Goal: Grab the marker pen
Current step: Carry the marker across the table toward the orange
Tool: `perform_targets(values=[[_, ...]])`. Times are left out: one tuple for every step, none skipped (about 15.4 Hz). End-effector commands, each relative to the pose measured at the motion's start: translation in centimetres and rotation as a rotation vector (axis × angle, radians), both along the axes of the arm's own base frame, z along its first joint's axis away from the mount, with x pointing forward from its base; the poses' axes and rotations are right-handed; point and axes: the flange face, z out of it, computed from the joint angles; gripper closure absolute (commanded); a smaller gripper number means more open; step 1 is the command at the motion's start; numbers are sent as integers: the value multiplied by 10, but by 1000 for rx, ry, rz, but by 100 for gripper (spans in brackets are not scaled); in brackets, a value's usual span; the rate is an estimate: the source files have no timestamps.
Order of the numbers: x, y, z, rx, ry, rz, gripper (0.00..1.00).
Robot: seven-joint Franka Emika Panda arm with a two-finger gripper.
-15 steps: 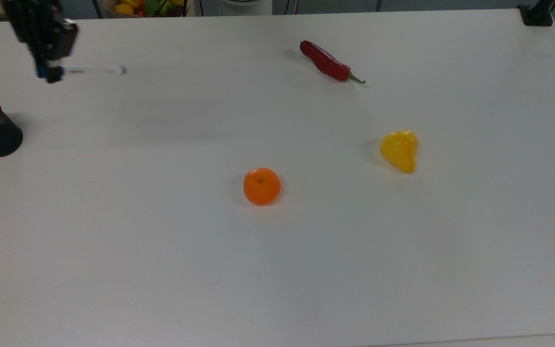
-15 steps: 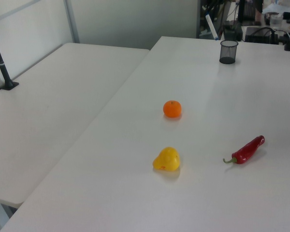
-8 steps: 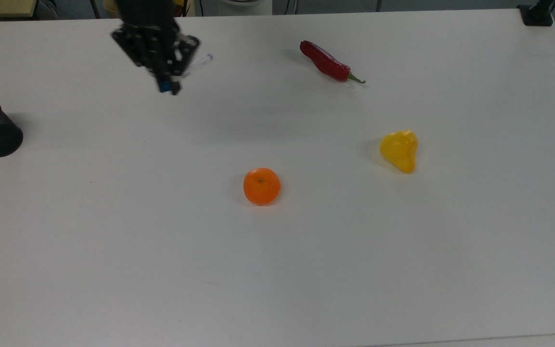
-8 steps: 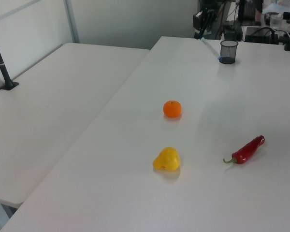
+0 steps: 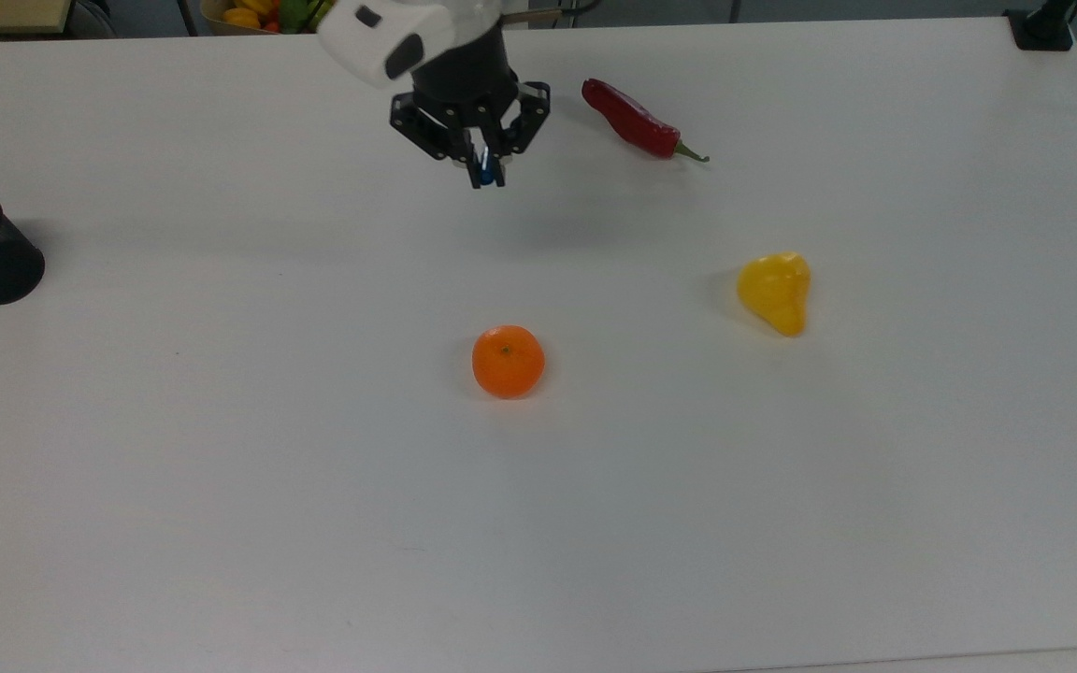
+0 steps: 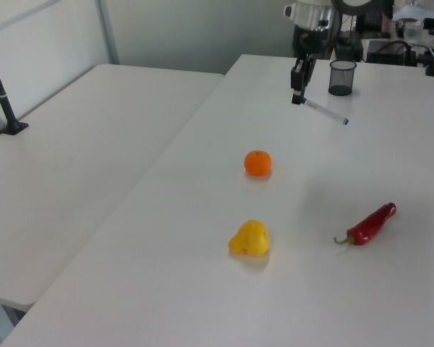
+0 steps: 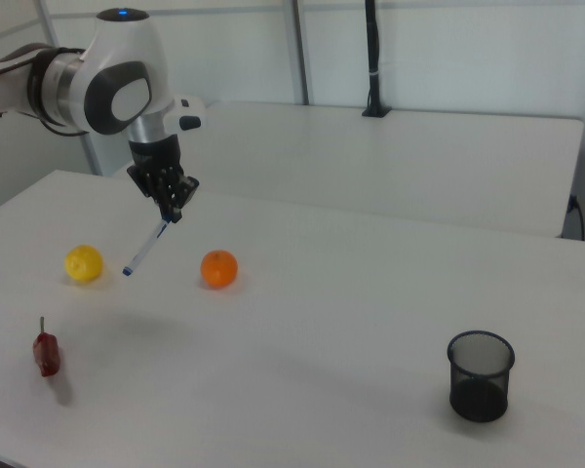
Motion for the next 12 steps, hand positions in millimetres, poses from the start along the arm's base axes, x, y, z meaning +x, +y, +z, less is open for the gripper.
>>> perform_targets(values=[[1,20,-36,26,59,72,98],[1,28,-51,28,77,85,98],[1,36,-61,28,72,96,98],[-1,44,-71,28,60,103,98],[-1,46,-77,30,41,101,97],[3,48,-86,34,32,100,97],[6,49,-95,35,30,101,97],[9,48,-102,29,27,104,97],[11,50,-109,31,20,105,97],[14,57,-117,34,11,112,97],[17,60,-125,39,1,111,97],[20,61,-132,44,-9,107,97]])
